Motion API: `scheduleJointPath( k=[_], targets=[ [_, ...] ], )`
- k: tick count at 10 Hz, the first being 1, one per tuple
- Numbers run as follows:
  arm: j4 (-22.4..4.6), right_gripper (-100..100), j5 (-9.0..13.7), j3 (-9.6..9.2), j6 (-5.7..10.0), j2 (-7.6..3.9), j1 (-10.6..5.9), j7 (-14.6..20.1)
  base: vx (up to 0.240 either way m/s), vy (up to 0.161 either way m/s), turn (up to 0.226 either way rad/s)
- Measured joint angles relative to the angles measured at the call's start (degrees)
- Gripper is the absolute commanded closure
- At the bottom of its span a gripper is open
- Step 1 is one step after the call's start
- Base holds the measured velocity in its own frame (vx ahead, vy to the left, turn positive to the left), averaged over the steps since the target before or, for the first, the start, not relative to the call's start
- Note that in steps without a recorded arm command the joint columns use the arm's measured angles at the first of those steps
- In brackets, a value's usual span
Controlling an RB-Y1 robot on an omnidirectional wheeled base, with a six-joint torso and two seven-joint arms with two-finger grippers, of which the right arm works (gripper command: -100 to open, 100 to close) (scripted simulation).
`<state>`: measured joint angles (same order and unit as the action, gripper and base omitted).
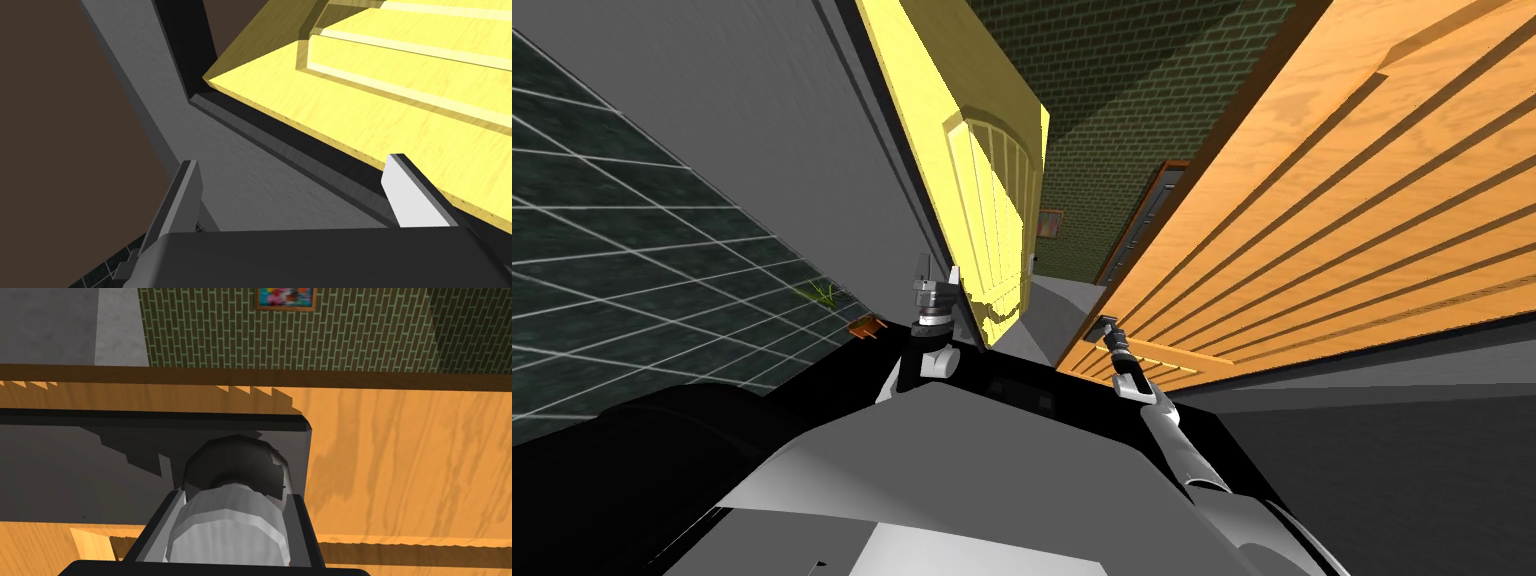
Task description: Push the door open
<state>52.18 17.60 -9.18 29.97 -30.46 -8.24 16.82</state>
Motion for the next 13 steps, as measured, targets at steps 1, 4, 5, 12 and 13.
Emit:
scheduleJointPath(
  k=[1, 4, 5, 12, 13],
  targets=[
    [-0.3, 100, -0.1, 0.18, -0.17, 0.61, -0.23, -0.4, 0.186, 0.007, -0.117],
    [-1.7, 100, -0.7, 1.11, -0.21, 3.07, -2.32, -2.4, 0.192, 0.013, -0.155],
    [-2.4, 100, -1.0, 1.6, -0.33, 4.28, -3.3, -3.3, 0.22, 0.037, -0.237],
    [-8.9, 100, -2.9, 5.2, 0.05, 11.85, -9.61, -9.6, 0.162, 0.016, -0.21],
    [-9.7, 100, -3.1, 5.95, 0.18, 12.52, -10.42, -10.4, 0.157, -0.004, -0.231]
  ],
)
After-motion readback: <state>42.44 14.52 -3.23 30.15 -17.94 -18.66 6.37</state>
